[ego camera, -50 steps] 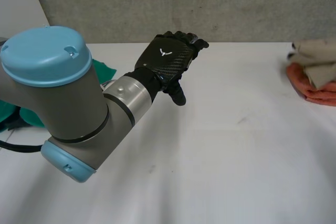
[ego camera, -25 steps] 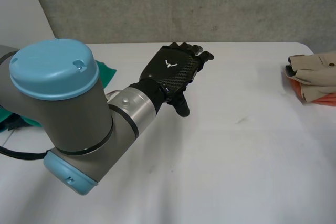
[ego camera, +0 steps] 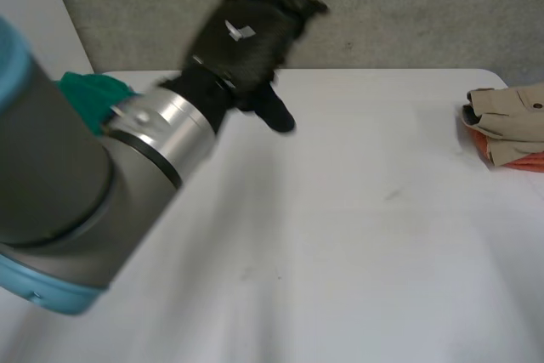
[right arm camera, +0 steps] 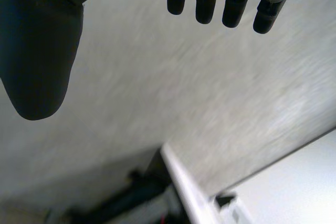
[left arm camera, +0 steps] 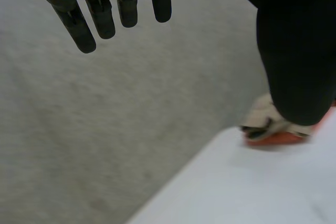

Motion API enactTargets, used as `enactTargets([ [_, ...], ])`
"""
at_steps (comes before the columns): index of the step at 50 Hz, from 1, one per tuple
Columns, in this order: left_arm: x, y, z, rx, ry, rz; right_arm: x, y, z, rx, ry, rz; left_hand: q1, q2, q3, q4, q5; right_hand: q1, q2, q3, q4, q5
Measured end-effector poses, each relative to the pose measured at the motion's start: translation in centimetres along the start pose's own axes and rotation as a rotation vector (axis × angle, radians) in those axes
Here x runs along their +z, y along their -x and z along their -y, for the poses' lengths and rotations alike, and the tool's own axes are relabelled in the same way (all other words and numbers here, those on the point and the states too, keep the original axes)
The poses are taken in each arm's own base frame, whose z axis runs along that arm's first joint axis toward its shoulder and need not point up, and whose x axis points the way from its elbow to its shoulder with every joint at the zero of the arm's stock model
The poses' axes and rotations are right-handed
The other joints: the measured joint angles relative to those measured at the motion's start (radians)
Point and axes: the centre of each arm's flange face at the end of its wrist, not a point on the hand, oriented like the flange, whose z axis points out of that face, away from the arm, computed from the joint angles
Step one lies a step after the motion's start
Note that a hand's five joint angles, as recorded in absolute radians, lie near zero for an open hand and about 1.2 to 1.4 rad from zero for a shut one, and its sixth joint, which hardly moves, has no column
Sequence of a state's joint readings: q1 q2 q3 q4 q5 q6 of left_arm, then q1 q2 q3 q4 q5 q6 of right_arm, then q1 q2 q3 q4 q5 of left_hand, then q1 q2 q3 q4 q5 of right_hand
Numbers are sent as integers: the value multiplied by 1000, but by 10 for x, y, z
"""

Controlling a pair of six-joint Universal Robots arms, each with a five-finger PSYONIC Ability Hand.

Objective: Fold the laundry.

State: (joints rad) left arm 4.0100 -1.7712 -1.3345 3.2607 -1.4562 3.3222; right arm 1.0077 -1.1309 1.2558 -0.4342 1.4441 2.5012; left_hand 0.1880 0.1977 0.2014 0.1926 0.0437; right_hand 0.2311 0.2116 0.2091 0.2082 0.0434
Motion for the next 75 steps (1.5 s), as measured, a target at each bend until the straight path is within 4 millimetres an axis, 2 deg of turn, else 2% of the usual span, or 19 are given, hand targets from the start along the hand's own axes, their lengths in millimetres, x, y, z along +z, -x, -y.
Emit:
enactTargets([
  [4,2,35,12,29,-52,134,-26,4,58,180,-183,38,0,0,0,0,0,0,0,0,0,0],
  [8,6,112,6,84,-69,386,-91,35,121,419,-406,276,0,0,0,0,-1,0,0,0,0,0],
  [14,3,220,-50,187,55,643,-193,92,164,581,-552,661,0,0,0,0,-1,0,0,0,0,0],
  [19,-2,293,-126,328,240,707,-258,129,166,587,-533,888,0,0,0,0,-1,0,0,0,0,0],
  [22,-5,320,-174,419,342,680,-280,147,156,546,-473,974,0,0,0,0,-1,0,0,0,0,0],
  [27,-8,345,-235,544,446,608,-303,172,135,425,-382,1078,8,6,7,5,1,0,0,0,0,0],
  [31,-7,350,-258,573,457,578,-312,184,123,326,-353,1119,438,404,398,389,355,0,0,0,0,0],
  [35,1,345,-255,533,412,574,-313,189,116,262,-342,1117,784,948,927,968,860,0,0,0,0,0],
  [42,25,304,-176,383,205,560,-304,188,114,236,-321,1060,828,978,970,1002,884,0,0,0,0,0],
  [46,38,242,-105,223,28,470,-296,184,116,237,-311,1008,843,985,986,1003,884,0,0,0,0,0],
  [51,43,157,-61,55,-81,304,-291,179,119,235,-294,960,843,987,987,1003,904,0,0,0,0,0],
  [56,54,68,-74,-54,-55,131,-290,176,119,229,-261,932,843,988,988,1007,905,0,0,0,0,0],
  [57,55,63,-76,-58,-50,123,-290,175,119,228,-258,932,843,988,988,1007,905,0,0,0,0,0],
  [60,65,18,-111,-69,22,62,-291,175,118,224,-235,932,843,990,988,1007,905,0,0,0,0,0],
  [62,69,2,-134,-53,72,47,-292,175,117,223,-224,938,502,629,631,668,577,0,0,0,0,0],
  [63,70,-2,-140,-46,84,45,-292,175,116,222,-221,939,502,629,631,668,577,0,0,0,0,0],
  [64,72,-10,-152,-24,117,38,-293,175,116,221,-215,944,169,260,267,271,211,0,0,0,0,0],
  [68,68,-25,-167,44,184,8,-295,176,114,220,-199,957,3,12,13,15,1,0,0,0,0,0],
  [75,47,-14,-131,113,188,29,-297,173,115,245,-142,981,3,4,7,5,0,0,0,0,0,0],
])
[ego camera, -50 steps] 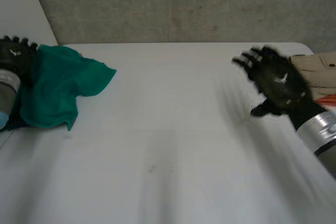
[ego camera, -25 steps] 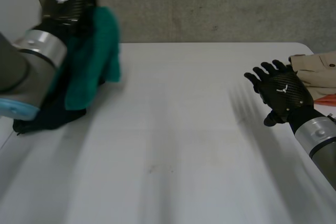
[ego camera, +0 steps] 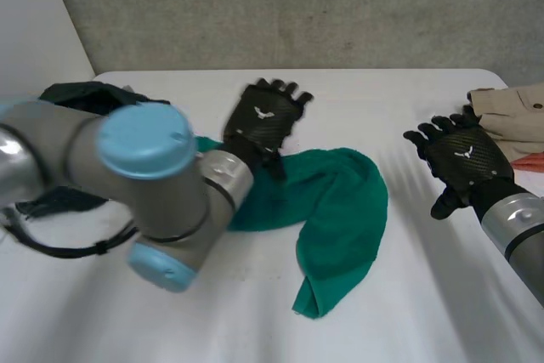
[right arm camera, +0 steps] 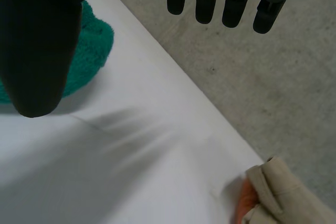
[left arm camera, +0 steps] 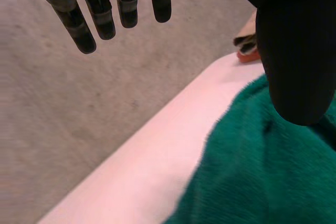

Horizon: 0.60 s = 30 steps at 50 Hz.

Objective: Fold the laundry.

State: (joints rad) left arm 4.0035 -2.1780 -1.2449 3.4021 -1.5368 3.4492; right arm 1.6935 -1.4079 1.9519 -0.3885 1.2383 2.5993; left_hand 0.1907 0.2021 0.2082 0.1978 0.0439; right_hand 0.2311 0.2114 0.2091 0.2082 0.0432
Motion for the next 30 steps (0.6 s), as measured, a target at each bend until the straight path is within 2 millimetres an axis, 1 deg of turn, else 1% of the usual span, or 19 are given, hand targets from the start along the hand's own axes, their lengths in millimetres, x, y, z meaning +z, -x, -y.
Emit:
enactTargets([
  [2,-12,14,8,6,4,35,-2,0,4,46,25,9,0,0,0,0,0,0,0,0,0,0],
  [4,-23,26,12,9,15,67,-5,2,8,102,53,25,0,0,0,0,0,0,0,0,0,0],
  [5,-31,33,13,10,26,88,-8,3,12,145,76,39,0,0,0,0,0,0,0,0,0,0],
  [8,-47,43,10,10,56,123,-15,9,19,239,139,83,3,0,0,0,0,0,0,0,0,0],
  [10,-58,49,3,8,89,142,-23,16,25,301,197,126,3,1,0,2,0,0,0,0,0,0],
  [12,-65,52,-4,6,117,152,-30,23,28,334,239,162,4,4,3,4,1,0,0,0,0,0],
  [14,-73,57,-16,3,163,163,-39,35,32,363,286,217,32,34,29,35,20,0,0,0,0,0],
  [15,-74,58,-20,2,174,165,-41,38,33,365,291,226,44,43,37,44,28,0,0,0,0,0],
  [16,-77,59,-27,2,199,167,-45,47,35,367,302,259,80,69,62,72,54,0,0,0,0,0],
  [17,-78,61,-34,3,221,165,-49,56,37,362,303,288,129,107,99,114,95,0,0,0,0,0],
  [22,-74,69,-65,27,301,148,-57,88,40,315,268,365,138,127,120,137,117,0,0,0,0,0],
  [24,-69,73,-77,47,325,134,-58,102,37,286,249,374,138,127,120,137,117,1,3,4,4,2],
  [25,-67,74,-81,53,331,130,-57,104,37,279,246,374,138,127,120,137,117,4,3,8,9,7],
  [26,-64,76,-88,66,340,121,-56,112,34,260,234,372,138,127,120,137,117,4,3,20,21,18],
  [30,-52,80,-108,99,362,97,-52,131,27,205,202,360,138,128,120,137,117,26,64,71,70,66],
])
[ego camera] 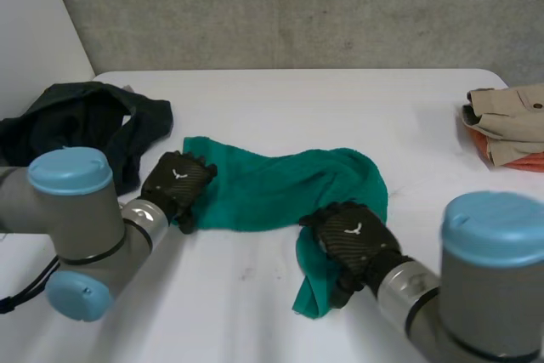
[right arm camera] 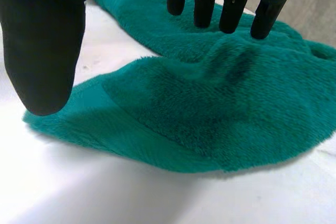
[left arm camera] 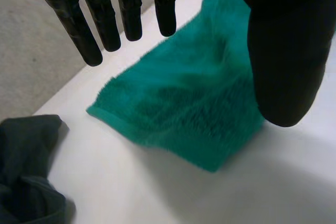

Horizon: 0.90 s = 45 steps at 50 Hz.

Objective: Fold the laundry.

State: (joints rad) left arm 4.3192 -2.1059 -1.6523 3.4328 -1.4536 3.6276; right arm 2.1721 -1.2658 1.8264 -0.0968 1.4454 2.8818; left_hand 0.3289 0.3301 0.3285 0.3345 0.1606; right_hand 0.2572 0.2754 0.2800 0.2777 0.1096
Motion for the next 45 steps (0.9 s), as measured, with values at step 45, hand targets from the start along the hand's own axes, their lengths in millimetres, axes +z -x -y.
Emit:
enactTargets([
  [45,-46,41,110,-194,-209,95,15,-133,88,-435,-114,-395,808,865,860,861,807,854,897,907,918,878],
])
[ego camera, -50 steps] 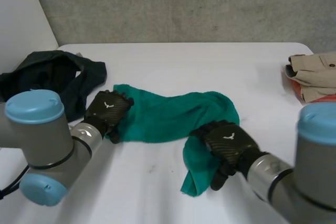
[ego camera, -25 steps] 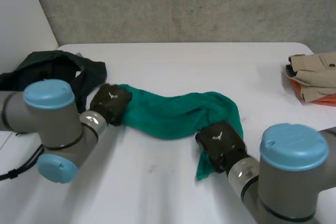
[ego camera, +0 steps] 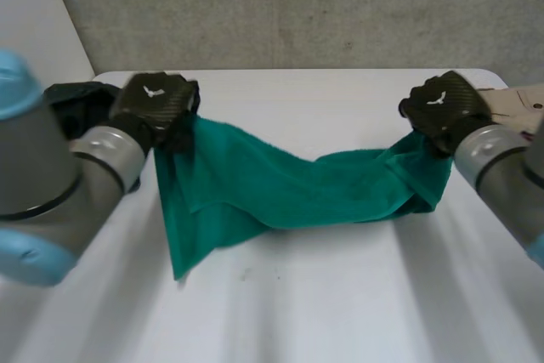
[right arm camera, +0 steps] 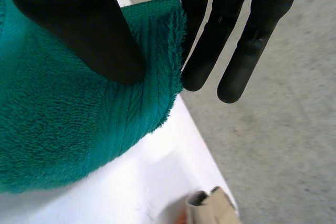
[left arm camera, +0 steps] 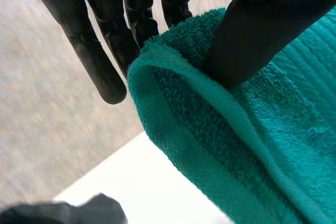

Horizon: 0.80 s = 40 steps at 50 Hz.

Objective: Fold the laundry.

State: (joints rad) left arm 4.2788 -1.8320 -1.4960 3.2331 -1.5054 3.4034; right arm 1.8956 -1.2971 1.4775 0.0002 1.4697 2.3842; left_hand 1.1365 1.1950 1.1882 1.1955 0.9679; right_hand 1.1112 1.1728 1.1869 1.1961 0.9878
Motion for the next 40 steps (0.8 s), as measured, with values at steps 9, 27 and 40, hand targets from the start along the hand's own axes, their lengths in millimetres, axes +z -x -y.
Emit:
enactTargets([
  [9,75,-10,-63,40,79,8,63,31,-33,-57,-32,9,-696,-686,-674,-688,-644,-690,-746,-712,-715,-719],
  [27,5,-17,-36,170,45,-2,14,-27,-5,347,-22,-81,-805,-880,-869,-883,-832,-882,-963,-980,-988,-945],
  [40,-3,-33,-88,161,184,-64,19,-4,-28,606,181,35,-802,-860,-859,-857,-802,-882,-963,-979,-987,-945],
])
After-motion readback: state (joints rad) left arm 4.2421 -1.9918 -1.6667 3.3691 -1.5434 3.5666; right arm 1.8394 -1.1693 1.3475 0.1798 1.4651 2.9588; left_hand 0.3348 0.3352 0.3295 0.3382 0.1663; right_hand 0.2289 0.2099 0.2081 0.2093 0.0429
